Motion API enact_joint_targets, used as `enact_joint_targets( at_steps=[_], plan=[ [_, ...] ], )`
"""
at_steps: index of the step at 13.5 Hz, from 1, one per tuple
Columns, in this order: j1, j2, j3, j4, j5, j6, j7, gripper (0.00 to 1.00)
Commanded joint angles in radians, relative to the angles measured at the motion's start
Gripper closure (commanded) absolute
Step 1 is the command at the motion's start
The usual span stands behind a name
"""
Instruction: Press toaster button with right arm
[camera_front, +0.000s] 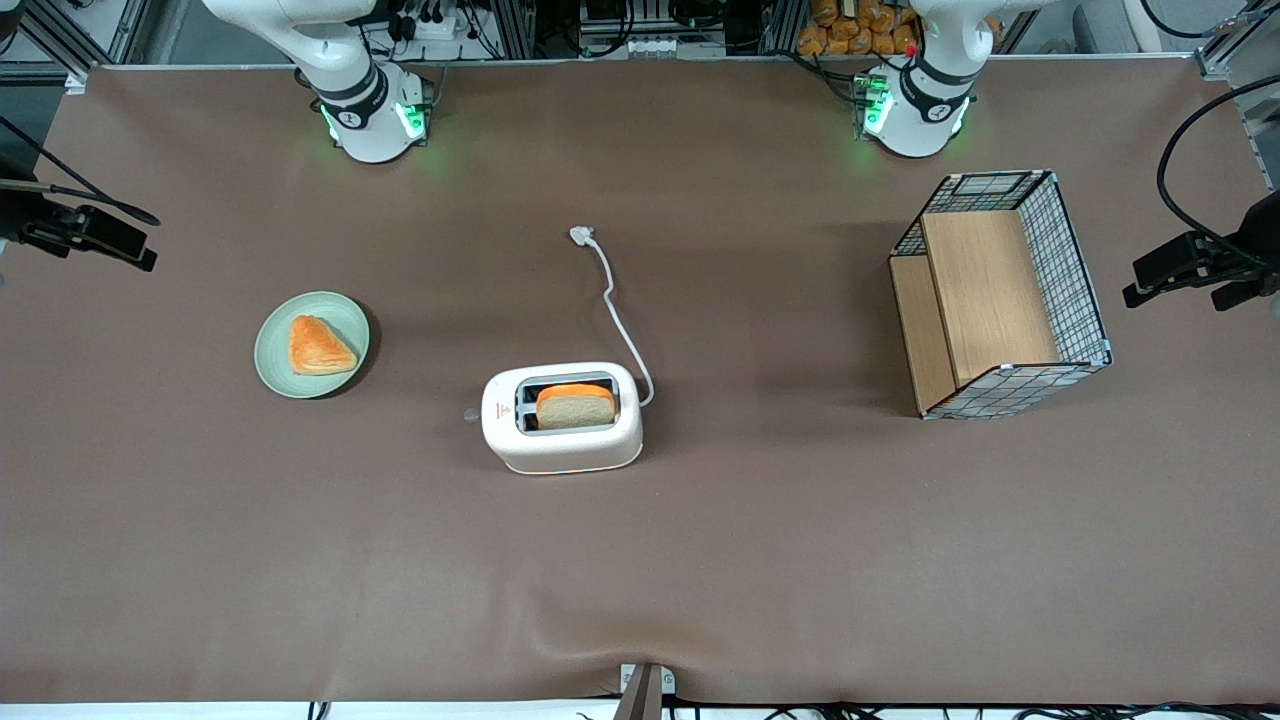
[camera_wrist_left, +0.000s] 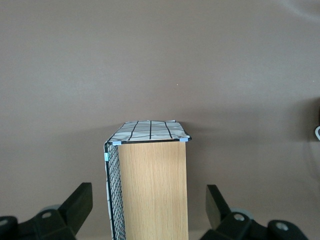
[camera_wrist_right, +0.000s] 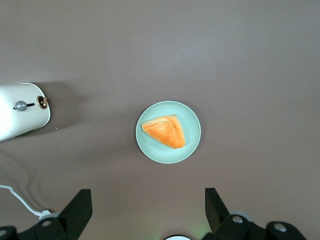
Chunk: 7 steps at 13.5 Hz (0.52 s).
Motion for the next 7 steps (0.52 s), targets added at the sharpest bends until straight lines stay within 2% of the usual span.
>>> enact_joint_targets(
  at_steps=[1,3,4,7],
  plan=[
    [0.001,0.029,0.001,0.032,0.031,-0.008,0.007,0.0],
    [0.004,0.032,-0.001,0.03,0.141,-0.013,-0.01,0.0],
    [0.007,0.04,-0.001,0.027,0.165,-0.019,-0.009,0.0],
    [0.083,0.093,-0.001,0.016,0.174,-0.03,0.003,0.0]
  ],
)
